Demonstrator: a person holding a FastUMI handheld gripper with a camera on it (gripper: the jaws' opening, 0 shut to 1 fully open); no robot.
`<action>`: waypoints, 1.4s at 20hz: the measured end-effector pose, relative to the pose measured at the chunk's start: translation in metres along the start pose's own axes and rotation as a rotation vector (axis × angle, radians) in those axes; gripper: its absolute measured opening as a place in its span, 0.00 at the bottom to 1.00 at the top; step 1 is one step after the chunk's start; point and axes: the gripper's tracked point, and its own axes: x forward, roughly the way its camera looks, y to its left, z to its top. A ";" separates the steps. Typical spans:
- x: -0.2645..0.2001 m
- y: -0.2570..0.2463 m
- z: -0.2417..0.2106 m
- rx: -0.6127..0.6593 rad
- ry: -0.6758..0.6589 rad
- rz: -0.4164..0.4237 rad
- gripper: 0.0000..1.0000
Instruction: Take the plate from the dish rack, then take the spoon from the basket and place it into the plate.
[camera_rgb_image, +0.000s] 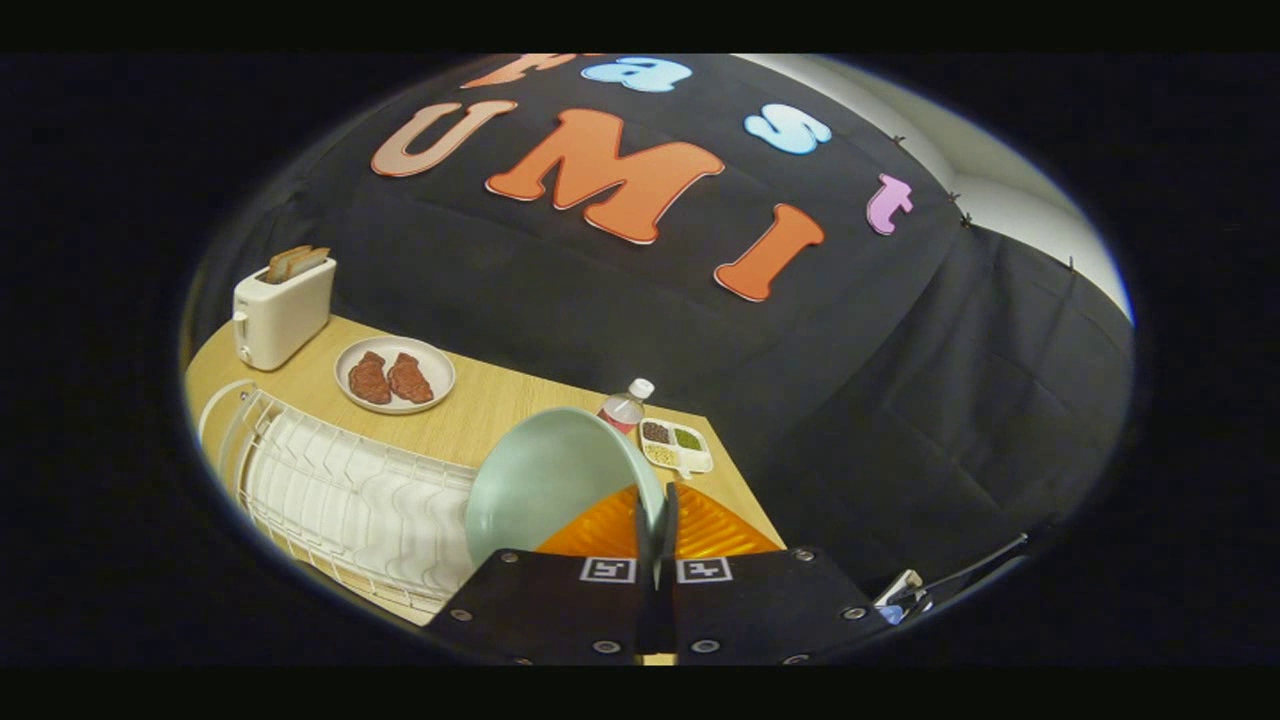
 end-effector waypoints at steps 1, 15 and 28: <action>-0.006 -0.005 -0.003 0.024 0.009 0.008 0.01; -0.098 -0.018 -0.107 0.302 0.153 0.231 0.01; -0.140 0.006 -0.202 0.464 0.314 0.373 0.01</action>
